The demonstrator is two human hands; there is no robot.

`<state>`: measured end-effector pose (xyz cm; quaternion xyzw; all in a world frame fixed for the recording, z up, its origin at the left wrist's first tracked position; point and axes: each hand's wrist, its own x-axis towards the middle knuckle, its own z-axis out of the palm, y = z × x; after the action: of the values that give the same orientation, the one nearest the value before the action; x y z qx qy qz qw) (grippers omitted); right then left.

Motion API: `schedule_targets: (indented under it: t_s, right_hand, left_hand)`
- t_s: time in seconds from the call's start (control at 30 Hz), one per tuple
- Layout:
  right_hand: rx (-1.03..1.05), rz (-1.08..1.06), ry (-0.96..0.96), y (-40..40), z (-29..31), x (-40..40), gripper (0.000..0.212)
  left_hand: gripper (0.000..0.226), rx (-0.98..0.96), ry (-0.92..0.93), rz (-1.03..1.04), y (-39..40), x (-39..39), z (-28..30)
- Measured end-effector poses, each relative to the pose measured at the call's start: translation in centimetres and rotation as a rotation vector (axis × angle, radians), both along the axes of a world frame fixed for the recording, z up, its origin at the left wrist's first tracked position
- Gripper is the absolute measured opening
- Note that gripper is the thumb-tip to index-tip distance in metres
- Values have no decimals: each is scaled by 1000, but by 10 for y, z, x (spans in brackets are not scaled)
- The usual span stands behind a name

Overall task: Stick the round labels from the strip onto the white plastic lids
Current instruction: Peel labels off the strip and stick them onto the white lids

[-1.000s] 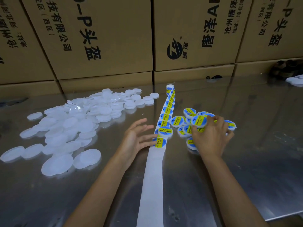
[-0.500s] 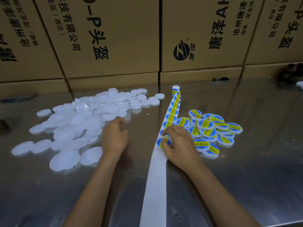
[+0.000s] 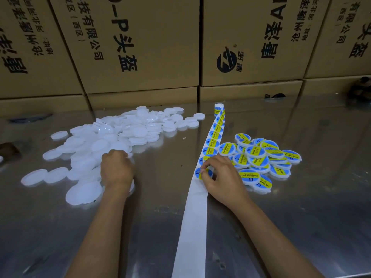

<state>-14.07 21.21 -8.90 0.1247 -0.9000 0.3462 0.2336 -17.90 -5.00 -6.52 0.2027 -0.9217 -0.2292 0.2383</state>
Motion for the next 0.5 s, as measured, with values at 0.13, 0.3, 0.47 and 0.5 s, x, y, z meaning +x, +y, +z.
schedule_targets:
  t_s: [0.13,0.3,0.47,0.5]
  right_hand:
    - [25,-38,-15,0,-2,-1,9]
    - [87,-91,-77,1,-3,-2,28]
    - [48,-10,-101,1,0,1,27]
    - [37,7,-93,1,1,2,25]
  left_hand:
    - [19,155,90,-153,12,-1,7]
    - [17,594,64,-414,44,-2,11]
    - [15,931,4,-548,69,3,7]
    - [14,982,7,-579,74,4,7]
